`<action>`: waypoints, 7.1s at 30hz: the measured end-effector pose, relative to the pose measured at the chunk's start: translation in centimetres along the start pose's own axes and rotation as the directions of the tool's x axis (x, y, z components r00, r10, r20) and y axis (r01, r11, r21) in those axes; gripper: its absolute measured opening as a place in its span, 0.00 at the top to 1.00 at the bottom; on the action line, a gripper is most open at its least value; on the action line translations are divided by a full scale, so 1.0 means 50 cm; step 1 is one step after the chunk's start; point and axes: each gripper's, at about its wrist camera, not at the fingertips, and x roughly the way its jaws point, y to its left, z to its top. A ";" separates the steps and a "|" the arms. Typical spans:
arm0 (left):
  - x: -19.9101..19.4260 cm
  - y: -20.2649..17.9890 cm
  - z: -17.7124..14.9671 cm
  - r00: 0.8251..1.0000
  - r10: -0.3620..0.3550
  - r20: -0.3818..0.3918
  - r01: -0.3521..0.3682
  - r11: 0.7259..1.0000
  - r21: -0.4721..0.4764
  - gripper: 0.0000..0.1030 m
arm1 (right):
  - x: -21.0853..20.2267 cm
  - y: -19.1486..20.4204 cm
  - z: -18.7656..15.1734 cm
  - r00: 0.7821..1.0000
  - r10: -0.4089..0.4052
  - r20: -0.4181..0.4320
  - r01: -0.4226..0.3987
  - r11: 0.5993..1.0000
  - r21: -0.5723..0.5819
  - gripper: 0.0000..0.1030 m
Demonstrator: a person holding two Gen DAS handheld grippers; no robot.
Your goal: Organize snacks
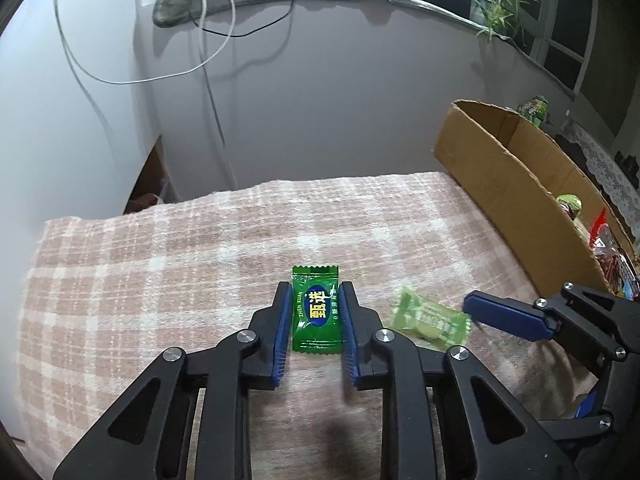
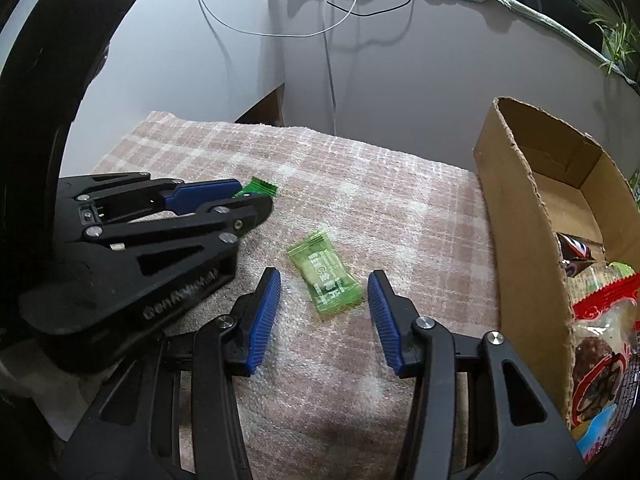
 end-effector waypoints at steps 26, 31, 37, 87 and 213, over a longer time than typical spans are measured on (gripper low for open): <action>-0.046 0.046 -0.010 0.999 0.011 0.044 -0.008 0.997 -0.074 0.81 | -0.049 -0.007 -0.007 0.997 0.044 0.063 -0.046 0.999 0.029 0.77; -0.071 0.040 -0.003 0.997 0.007 0.079 -0.002 0.997 -0.071 0.81 | -0.084 -0.009 -0.012 0.993 0.063 0.095 -0.067 0.997 0.039 0.77; -0.103 0.013 0.017 0.992 -0.005 0.126 0.012 0.999 -0.052 0.81 | -0.145 -0.013 -0.016 0.985 0.084 0.151 -0.091 0.995 0.043 0.77; -0.087 -0.326 0.171 0.981 -0.120 0.150 0.096 0.983 0.153 0.81 | -0.264 -0.467 0.024 0.972 -0.026 0.235 -0.013 0.987 0.161 0.77; -0.418 -0.350 -0.140 0.928 0.055 0.369 -0.045 0.998 -0.037 0.21 | -0.571 -0.242 -0.289 0.922 -0.193 0.336 0.127 0.969 0.210 0.04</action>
